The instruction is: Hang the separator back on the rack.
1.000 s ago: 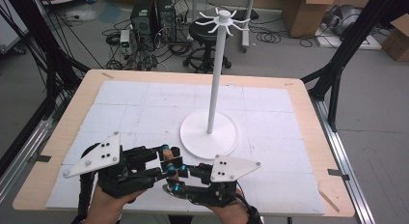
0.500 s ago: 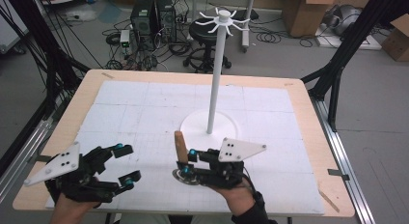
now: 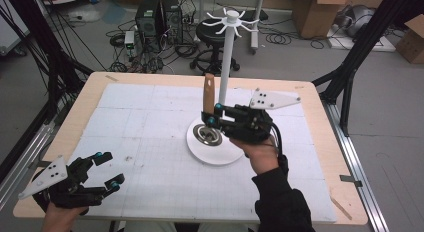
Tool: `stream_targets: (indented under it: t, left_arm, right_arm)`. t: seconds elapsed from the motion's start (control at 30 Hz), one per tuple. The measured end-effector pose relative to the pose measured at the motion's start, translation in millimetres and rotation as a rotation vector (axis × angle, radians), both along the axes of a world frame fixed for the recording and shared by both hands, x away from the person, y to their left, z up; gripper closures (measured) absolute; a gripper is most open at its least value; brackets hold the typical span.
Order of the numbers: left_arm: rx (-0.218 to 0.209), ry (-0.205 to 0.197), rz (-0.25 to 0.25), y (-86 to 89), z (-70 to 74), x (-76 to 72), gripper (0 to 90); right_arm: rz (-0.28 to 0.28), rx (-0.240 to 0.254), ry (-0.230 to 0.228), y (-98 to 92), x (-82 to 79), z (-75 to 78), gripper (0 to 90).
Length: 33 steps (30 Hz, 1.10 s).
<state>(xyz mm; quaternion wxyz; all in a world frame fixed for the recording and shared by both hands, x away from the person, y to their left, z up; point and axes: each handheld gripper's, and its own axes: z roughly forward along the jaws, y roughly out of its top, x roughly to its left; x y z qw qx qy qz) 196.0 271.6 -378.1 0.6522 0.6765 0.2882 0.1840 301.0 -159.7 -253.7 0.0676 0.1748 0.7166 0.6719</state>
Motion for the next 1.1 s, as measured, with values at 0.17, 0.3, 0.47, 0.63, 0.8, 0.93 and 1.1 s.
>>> stream_targets:
  t: [0.17, 0.3, 0.47, 0.63, 0.8, 0.93, 1.1]
  left_arm:
    - [-0.006, 0.004, 0.018, 3.1, -1.8, 1.5, 19.3]
    - [-0.013, 0.01, 0.032, 6.5, -3.3, 2.9, 19.4]
    - [-0.021, 0.009, 0.045, 9.0, -3.8, 3.0, 19.4]
    - [-0.024, 0.01, 0.043, 10.0, -3.9, 2.9, 19.5]
    - [-0.025, 0.01, 0.041, 9.5, -3.6, 2.7, 19.6]
    - [-0.023, 0.01, 0.04, 9.6, -3.9, 2.8, 19.6]
    - [-0.029, 0.014, 0.043, 9.4, -4.6, 3.4, 19.6]
  right_arm:
    - [-0.02, 0.002, -0.014, 0.6, 13.9, 24.8, 71.5]
    - [-0.026, 0.006, -0.007, 2.9, 22.8, 38.6, 71.5]
    - [-0.049, 0.036, 0.028, 3.8, 37.3, 47.0, 71.6]
    - [-0.068, 0.037, 0.053, 1.1, 47.4, 50.7, 71.5]
    - [-0.097, 0.038, 0.071, -4.1, 53.8, 49.8, 71.6]
    - [-0.12, 0.031, 0.079, -7.1, 55.6, 46.8, 71.5]
    - [-0.143, 0.014, 0.056, -9.5, 48.4, 41.5, 61.3]
